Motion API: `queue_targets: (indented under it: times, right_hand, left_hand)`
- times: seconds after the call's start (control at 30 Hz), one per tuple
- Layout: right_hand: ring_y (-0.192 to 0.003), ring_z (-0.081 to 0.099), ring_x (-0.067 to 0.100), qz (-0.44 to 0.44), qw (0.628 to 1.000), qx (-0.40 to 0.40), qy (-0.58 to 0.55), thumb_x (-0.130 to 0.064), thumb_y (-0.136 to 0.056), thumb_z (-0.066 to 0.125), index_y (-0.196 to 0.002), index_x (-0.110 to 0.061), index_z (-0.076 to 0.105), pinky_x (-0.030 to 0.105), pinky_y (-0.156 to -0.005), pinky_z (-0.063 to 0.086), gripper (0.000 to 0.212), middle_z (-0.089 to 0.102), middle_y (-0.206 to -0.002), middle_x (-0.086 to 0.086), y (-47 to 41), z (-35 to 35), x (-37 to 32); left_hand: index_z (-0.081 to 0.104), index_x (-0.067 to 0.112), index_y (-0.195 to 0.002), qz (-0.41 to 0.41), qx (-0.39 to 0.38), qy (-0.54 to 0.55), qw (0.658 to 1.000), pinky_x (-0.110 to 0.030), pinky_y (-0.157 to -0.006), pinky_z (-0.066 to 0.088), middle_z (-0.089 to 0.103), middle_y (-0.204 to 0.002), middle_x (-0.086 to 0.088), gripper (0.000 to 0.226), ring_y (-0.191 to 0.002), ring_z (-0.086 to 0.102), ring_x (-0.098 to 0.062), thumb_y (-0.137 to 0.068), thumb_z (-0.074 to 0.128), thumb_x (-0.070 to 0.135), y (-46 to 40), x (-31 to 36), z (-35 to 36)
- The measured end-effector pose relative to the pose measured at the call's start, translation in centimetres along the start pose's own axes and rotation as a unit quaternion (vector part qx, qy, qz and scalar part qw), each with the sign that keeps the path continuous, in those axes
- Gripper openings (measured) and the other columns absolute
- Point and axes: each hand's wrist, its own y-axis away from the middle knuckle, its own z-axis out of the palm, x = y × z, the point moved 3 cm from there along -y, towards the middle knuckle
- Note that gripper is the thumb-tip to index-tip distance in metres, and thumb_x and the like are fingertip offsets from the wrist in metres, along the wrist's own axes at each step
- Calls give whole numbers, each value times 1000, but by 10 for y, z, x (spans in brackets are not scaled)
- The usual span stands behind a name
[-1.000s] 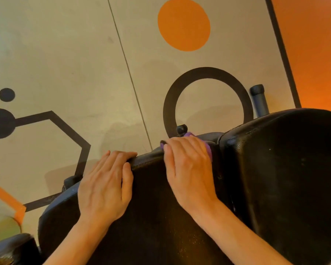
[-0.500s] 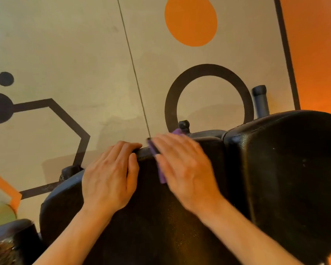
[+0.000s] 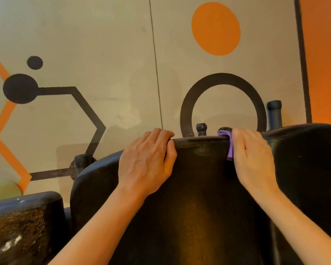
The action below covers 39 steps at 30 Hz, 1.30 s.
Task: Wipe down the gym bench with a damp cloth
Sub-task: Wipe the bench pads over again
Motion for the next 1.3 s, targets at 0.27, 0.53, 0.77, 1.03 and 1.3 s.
queue_targets:
  times: [0.27,0.53,0.77,1.03,1.3]
  right_hand:
    - [-110,57,10,-173,985,-18,3,-28,-101,35,-116,-16,63,33,-112,34,34,66,-112,-2,22,43,-115]
    - [-114,58,14,-22,1000,16,10,-30,-102,30,-106,-17,65,31,-114,29,37,67,-111,1,18,14,-55]
    - [-130,48,15,-251,962,-89,64,-30,-102,35,-133,-14,54,35,-116,28,39,57,-135,2,24,54,-122]
    - [-138,39,18,-192,979,0,73,-24,-101,39,-138,-12,49,44,-117,26,40,50,-143,3,49,79,-147]
    - [-145,25,17,-106,991,2,78,-27,-101,32,-146,-13,34,43,-121,15,46,37,-152,4,37,30,-67]
  left_hand:
    - [61,26,-111,-186,131,61,972,-29,-81,45,60,-100,12,38,-92,54,-4,-101,26,36,54,-71,-30]
    - [61,21,-97,-203,144,69,966,-29,-62,43,56,-85,8,43,-73,53,-11,-104,20,31,69,-85,-15]
    - [63,20,-95,-215,142,71,964,-32,-62,47,56,-86,9,45,-75,56,-12,-103,20,29,69,-89,-16]
    - [63,20,-94,-211,128,80,966,-32,-66,48,57,-85,8,50,-74,54,-10,-103,16,35,69,-92,-14]
    - [63,19,-93,-219,125,85,964,-35,-70,48,59,-87,6,54,-79,55,-12,-102,13,37,68,-90,-15]
